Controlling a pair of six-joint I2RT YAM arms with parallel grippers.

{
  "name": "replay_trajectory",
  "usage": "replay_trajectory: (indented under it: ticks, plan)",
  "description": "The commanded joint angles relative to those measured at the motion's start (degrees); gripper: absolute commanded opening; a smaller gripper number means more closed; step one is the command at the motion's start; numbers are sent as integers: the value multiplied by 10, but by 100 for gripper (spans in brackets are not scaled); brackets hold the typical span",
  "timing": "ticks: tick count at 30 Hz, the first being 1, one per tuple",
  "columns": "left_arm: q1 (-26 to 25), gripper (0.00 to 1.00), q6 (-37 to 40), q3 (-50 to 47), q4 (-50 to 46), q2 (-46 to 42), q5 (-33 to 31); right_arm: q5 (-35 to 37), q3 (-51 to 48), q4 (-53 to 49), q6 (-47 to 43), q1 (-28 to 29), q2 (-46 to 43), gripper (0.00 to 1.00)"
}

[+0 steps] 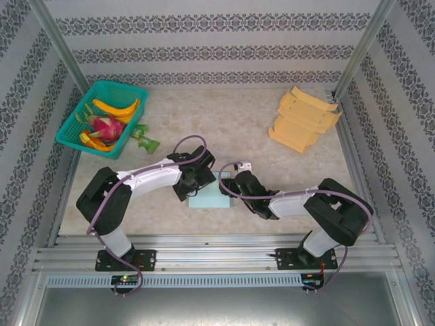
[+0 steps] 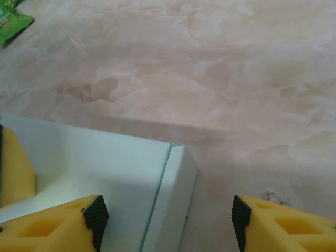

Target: Fold the paper box

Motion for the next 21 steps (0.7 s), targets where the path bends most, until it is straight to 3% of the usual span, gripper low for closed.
replay_trajectory:
  ticks: [1, 9, 21]
  plan:
    - [-2, 98, -20, 2, -38, 10, 49, -5, -16, -5, 18, 6, 24, 66]
    - [-3, 99, -33, 12, -84, -4, 37, -3, -24, 4, 30, 11, 18, 67]
    - [-2, 100, -2, 17, -37, 16, 15, -34, -42, -31, 26, 29, -61, 70]
